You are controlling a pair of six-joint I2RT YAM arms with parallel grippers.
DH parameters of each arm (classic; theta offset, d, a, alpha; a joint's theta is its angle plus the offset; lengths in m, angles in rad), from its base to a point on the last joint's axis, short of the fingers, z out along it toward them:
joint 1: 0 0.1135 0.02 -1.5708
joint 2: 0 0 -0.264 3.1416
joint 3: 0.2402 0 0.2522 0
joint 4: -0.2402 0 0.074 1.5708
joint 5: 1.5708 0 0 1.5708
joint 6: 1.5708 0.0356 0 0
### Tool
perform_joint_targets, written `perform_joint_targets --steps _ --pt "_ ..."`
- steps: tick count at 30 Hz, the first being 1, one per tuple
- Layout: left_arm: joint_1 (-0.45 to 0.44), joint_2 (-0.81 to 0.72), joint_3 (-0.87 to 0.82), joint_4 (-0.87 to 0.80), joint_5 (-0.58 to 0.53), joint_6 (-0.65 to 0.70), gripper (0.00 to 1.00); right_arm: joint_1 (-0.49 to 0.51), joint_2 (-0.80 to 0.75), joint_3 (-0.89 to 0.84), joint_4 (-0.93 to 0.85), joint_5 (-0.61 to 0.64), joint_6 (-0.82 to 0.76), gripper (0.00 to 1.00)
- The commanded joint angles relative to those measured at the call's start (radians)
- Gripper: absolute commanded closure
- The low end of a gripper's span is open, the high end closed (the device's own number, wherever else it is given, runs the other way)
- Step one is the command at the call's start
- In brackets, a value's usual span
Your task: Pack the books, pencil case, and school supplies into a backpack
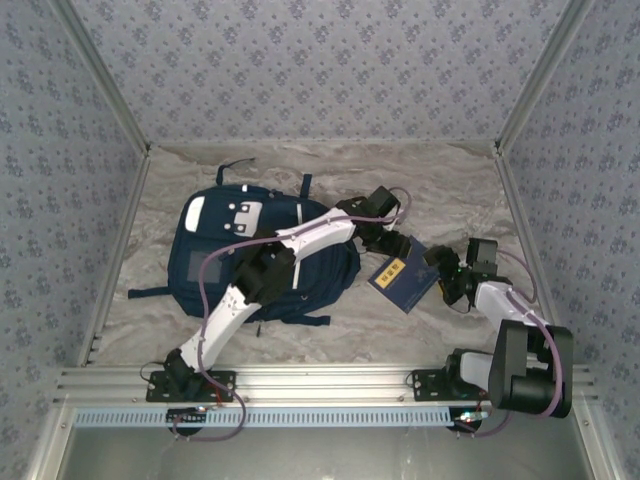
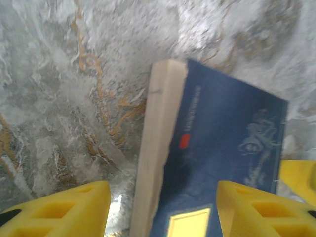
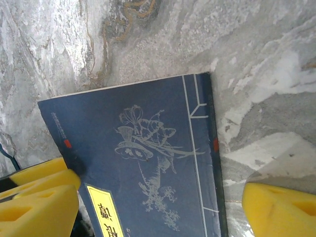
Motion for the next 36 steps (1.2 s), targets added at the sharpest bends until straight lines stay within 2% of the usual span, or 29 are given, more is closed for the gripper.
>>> perform_joint_targets --steps 1,11,20,24,28,31,34,36 --pt "-0.013 0.029 0.026 -0.04 0.027 0.01 0.43 0.007 0.054 -0.02 0.121 -0.05 0.005 0.12" --pt "-0.035 0.025 -0.025 0.109 0.254 -0.081 0.62 0.009 0.158 -0.017 0.219 -0.085 0.04 0.15" --pt "-0.025 -0.05 -0.124 0.27 0.309 -0.171 0.99 0.012 0.167 -0.014 0.242 -0.11 0.061 0.19" --pt "-0.009 -0.123 -0.186 0.295 0.298 -0.169 1.0 0.013 0.083 0.01 0.134 -0.057 0.02 0.18" --pt "0.023 -0.246 -0.302 0.329 0.276 -0.164 1.0 0.048 -0.07 0.076 -0.098 0.101 -0.067 0.13" --pt "0.051 -0.357 -0.4 0.372 0.27 -0.18 1.0 0.092 -0.196 0.112 -0.205 0.182 -0.099 0.1" --pt "0.08 -0.489 -0.511 0.429 0.264 -0.205 1.0 0.111 -0.312 0.126 -0.248 0.175 -0.102 0.07" --pt "0.096 -0.573 -0.588 0.479 0.264 -0.228 1.0 0.112 -0.384 0.11 -0.216 0.089 -0.106 0.06"
